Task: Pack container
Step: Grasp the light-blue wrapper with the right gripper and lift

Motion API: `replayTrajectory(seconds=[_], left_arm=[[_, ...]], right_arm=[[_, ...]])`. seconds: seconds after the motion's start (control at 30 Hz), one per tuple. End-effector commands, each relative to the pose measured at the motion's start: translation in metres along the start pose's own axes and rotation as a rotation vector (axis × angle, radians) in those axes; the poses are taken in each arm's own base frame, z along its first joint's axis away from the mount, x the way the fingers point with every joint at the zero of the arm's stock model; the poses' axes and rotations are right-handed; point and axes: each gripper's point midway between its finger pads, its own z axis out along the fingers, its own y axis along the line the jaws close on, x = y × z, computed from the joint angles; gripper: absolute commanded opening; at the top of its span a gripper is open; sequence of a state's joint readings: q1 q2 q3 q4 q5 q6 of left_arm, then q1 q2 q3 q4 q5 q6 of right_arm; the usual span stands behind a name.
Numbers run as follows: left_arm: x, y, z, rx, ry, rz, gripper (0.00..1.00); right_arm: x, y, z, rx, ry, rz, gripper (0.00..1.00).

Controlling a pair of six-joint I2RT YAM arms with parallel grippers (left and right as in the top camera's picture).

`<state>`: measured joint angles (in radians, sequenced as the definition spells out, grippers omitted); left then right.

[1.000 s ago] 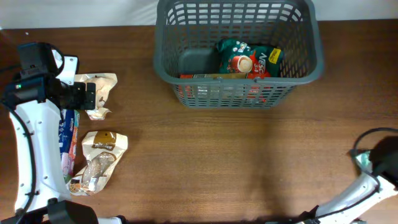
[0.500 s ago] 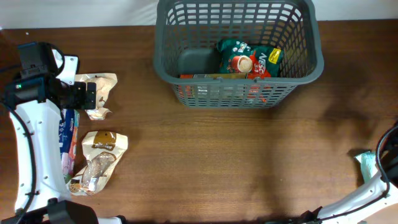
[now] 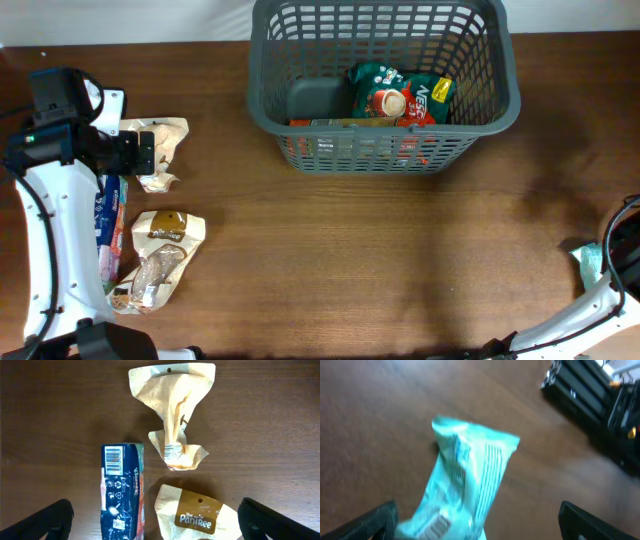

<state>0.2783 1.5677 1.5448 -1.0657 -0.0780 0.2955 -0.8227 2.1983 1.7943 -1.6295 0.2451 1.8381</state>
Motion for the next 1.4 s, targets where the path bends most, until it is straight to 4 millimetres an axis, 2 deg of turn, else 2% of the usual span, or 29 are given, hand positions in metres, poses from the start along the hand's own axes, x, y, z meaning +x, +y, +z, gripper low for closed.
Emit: replayTrajectory(seconds=[0.0, 0.33, 0.67, 0.73, 0.9, 1.07, 1.1, 1.17, 1.23, 1.27, 1.37], left_arm=[[-0.001, 0.0, 0.0, 0.011, -0.004, -0.017, 0.99], [-0.001, 0.0, 0.002, 0.013, 0.001, -0.016, 0.99], [-0.002, -0.005, 0.002, 0.039, -0.006, -0.016, 0.99], [-0.002, -0.005, 0.002, 0.039, -0.006, -0.016, 0.99], [-0.002, -0.005, 0.002, 0.039, -0.006, -0.016, 0.99], [-0.002, -0.005, 0.002, 0.039, -0.006, -0.016, 0.99], [-0.002, -0.005, 0.002, 0.039, -0.006, -0.016, 0.99], [-0.002, -0.005, 0.002, 0.039, -0.006, -0.016, 0.99], [-0.002, -0.005, 0.002, 0.039, -0.006, -0.016, 0.99], [-0.002, -0.005, 0.002, 0.039, -0.006, -0.016, 0.99], [-0.002, -0.005, 0.002, 0.039, -0.006, -0.016, 0.99]], right_arm=[[-0.011, 0.0, 0.011, 0.006, -0.093, 0.017, 0.99], [-0.003, -0.002, 0.051, 0.026, -0.109, 0.008, 0.99], [0.002, 0.002, 0.077, 0.009, -0.12, -0.04, 1.0], [0.004, 0.002, 0.083, 0.008, -0.119, -0.048, 0.97], [0.009, 0.004, 0.099, -0.01, -0.11, -0.094, 0.74], [0.012, 0.005, 0.109, -0.019, -0.107, -0.101, 0.73], [0.013, 0.007, 0.111, -0.028, -0.105, -0.111, 0.7], [0.015, 0.01, 0.114, -0.044, -0.102, -0.131, 0.47], [0.017, 0.014, 0.117, -0.064, -0.099, -0.167, 0.08], [0.018, 0.016, 0.119, -0.071, -0.096, -0.181, 0.03], [0.021, 0.018, 0.122, -0.081, -0.083, -0.193, 0.04]])
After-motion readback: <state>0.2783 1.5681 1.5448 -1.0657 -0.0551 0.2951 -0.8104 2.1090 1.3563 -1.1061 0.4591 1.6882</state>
